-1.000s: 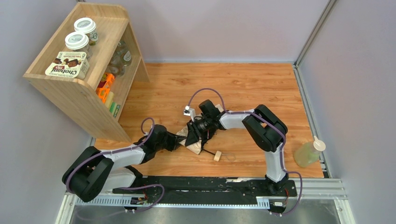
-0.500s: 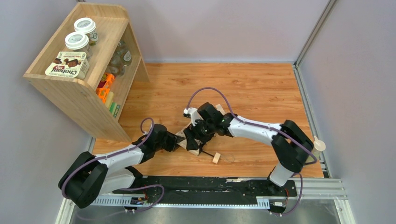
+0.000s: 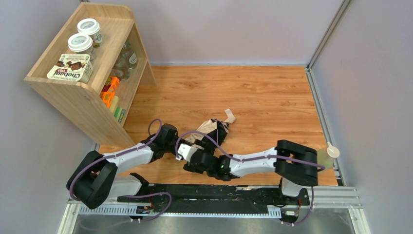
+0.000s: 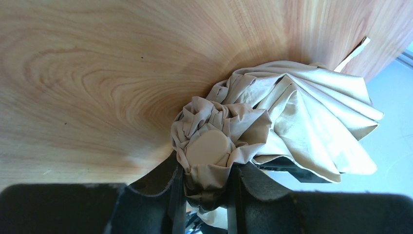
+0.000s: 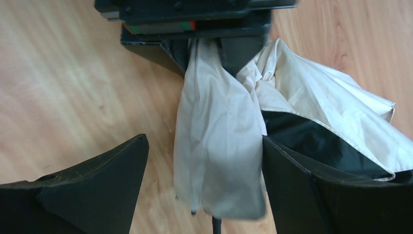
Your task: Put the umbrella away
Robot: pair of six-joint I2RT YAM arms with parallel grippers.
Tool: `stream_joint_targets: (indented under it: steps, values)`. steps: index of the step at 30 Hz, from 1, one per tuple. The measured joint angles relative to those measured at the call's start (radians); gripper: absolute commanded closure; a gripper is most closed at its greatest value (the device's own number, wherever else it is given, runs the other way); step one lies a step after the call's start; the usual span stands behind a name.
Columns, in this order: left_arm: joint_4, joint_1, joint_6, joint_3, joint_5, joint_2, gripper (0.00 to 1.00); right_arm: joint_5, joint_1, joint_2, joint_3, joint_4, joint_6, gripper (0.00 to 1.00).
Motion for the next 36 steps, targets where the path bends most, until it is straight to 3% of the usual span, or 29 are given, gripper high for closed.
stream_joint_targets:
  steps: [3,7,10,12,16,18,19,21,22,23,36]
  values:
    - [-0.022,0.002,-0.010,0.011,0.014,0.005,1.00,0.131,0.024,0.112,0.005,0.089,-0.055,0.21]
    - [-0.052,0.002,-0.013,0.027,0.027,0.009,1.00,0.267,0.029,0.206,0.045,0.161,-0.082,0.55]
    - [-0.058,0.002,-0.019,0.030,0.032,0.008,1.00,0.278,0.032,0.229,0.045,0.171,-0.051,0.79]
    - [-0.060,0.002,-0.018,0.032,0.036,0.006,1.00,0.271,0.033,0.229,0.044,0.163,-0.035,1.00]
    - [-0.062,0.000,-0.007,0.036,0.043,0.001,1.00,0.217,0.016,0.212,0.040,0.137,-0.004,1.00]
    - [-0.057,0.000,-0.004,0.036,0.043,0.001,0.80,0.146,-0.009,0.192,0.037,0.117,0.023,1.00]
    - [-0.055,0.000,0.000,0.037,0.043,0.001,0.65,0.105,-0.024,0.179,0.032,0.113,0.037,1.00]
    - [-0.055,0.000,0.016,0.041,0.039,0.002,0.46,0.033,-0.054,0.159,0.021,0.109,0.059,1.00]
    - [-0.061,0.003,0.029,0.046,0.035,0.002,0.41,-0.011,-0.071,0.151,0.016,0.109,0.073,1.00]
    - [-0.076,0.011,0.049,0.051,0.028,-0.001,0.26,-0.051,-0.090,0.145,0.013,0.111,0.089,1.00]
    - [-0.211,0.166,0.199,0.020,-0.037,-0.291,0.24,-0.626,-0.341,0.210,0.100,0.121,0.234,1.00]
